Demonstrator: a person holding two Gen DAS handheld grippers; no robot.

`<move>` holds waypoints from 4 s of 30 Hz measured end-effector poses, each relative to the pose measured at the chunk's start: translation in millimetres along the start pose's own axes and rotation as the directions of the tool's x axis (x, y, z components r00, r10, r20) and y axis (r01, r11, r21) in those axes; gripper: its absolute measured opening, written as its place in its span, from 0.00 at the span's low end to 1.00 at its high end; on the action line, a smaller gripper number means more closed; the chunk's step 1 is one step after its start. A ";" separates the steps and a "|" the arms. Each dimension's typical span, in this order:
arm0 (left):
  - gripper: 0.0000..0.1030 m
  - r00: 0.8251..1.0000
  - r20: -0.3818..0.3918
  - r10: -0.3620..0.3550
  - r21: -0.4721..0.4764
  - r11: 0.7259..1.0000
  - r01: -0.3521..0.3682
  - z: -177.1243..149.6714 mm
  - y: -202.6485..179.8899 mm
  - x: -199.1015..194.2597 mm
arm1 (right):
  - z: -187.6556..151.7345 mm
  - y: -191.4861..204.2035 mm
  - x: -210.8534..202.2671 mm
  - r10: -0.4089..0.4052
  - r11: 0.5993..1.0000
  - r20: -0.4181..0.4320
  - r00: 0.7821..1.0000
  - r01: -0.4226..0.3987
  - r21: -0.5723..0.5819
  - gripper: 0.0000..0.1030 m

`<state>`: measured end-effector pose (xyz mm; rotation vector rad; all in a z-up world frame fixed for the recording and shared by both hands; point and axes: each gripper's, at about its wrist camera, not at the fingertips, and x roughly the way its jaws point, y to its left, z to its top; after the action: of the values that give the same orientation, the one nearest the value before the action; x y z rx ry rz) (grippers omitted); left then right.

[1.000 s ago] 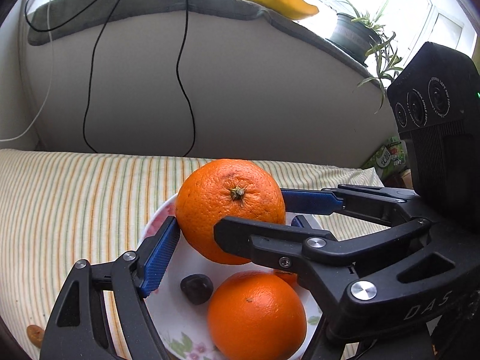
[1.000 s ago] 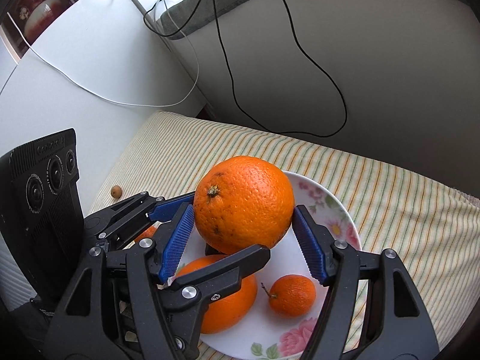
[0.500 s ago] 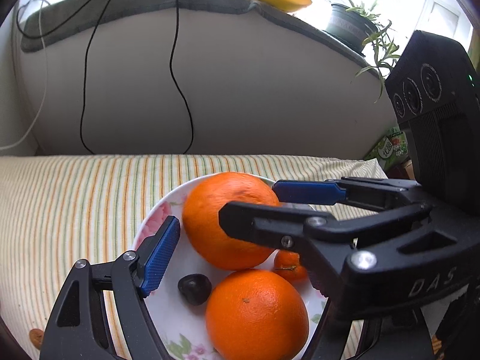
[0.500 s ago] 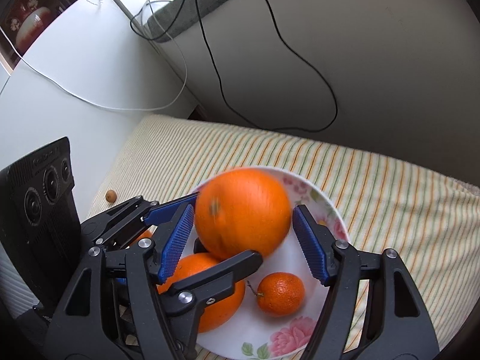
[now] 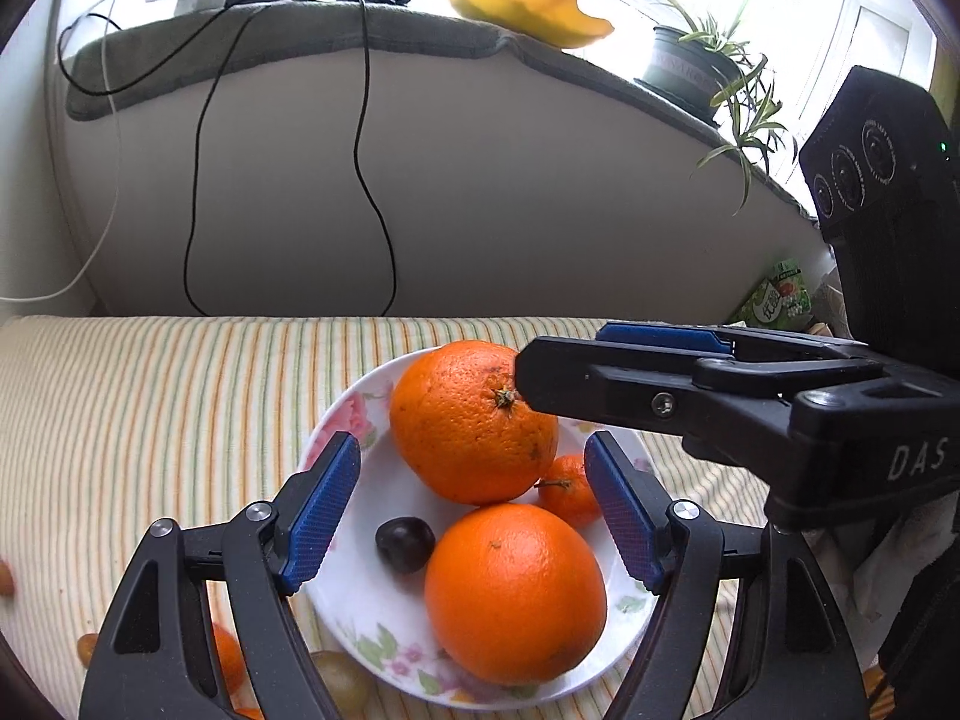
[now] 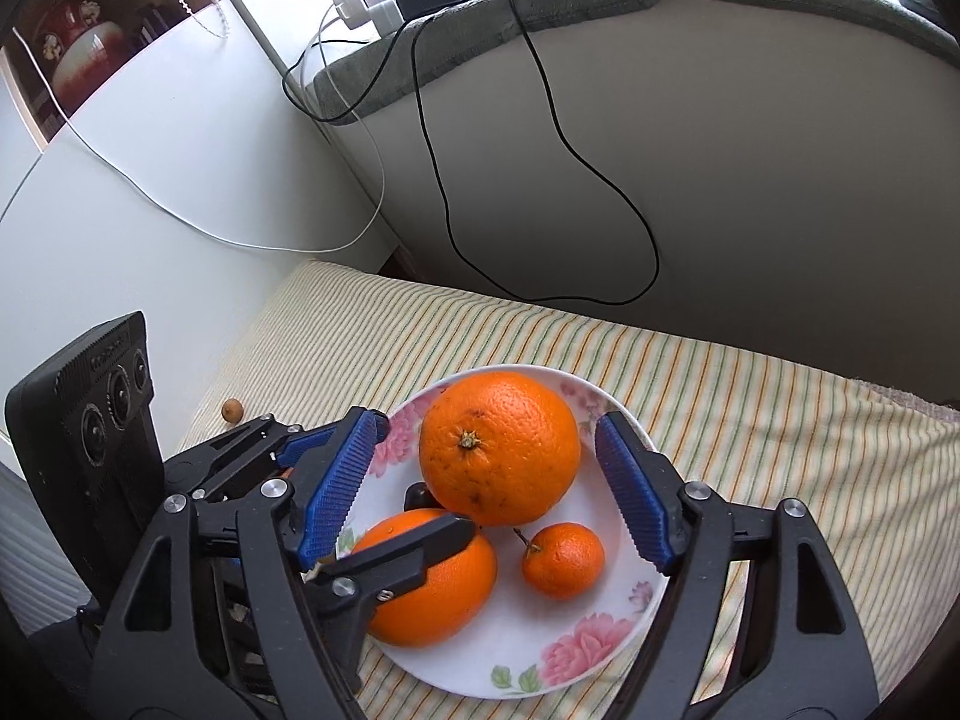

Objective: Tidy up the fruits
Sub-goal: 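Withdraw the right gripper from the plate toward the loose fruits, then grasp a small tangerine with the right gripper while the left gripper grasps a brown kiwi, then carry the tangerine over the plate with the right gripper while the left gripper carries the kiwi there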

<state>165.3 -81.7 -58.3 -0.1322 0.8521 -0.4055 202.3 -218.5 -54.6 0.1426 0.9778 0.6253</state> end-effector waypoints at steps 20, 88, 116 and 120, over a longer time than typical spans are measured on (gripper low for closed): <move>0.75 0.992 0.104 0.074 0.003 0.997 -0.075 -30.3 29.6 -67.0 | -33.6 46.8 -30.5 -0.063 0.983 0.112 0.992 0.081 -0.163 0.76; 0.38 0.991 0.007 0.130 -0.224 0.966 -0.125 -105.8 164.2 -89.7 | -112.0 166.1 90.7 -0.061 0.895 -0.130 0.990 -0.004 -0.447 0.44; 0.22 0.989 -0.013 0.148 -0.201 0.968 -0.148 -100.7 159.5 -82.2 | -105.1 159.6 86.7 -0.025 0.911 -0.138 0.990 -0.034 -0.412 0.28; 0.22 0.989 0.001 0.148 -0.204 0.968 -0.144 -98.3 157.9 -87.1 | -103.3 157.8 75.0 -0.003 0.915 -0.122 0.993 -0.046 -0.400 0.28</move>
<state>86.6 102.3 -104.5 -0.2602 0.8798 -0.1776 80.8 -64.7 -107.0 -0.2541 0.9433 0.8510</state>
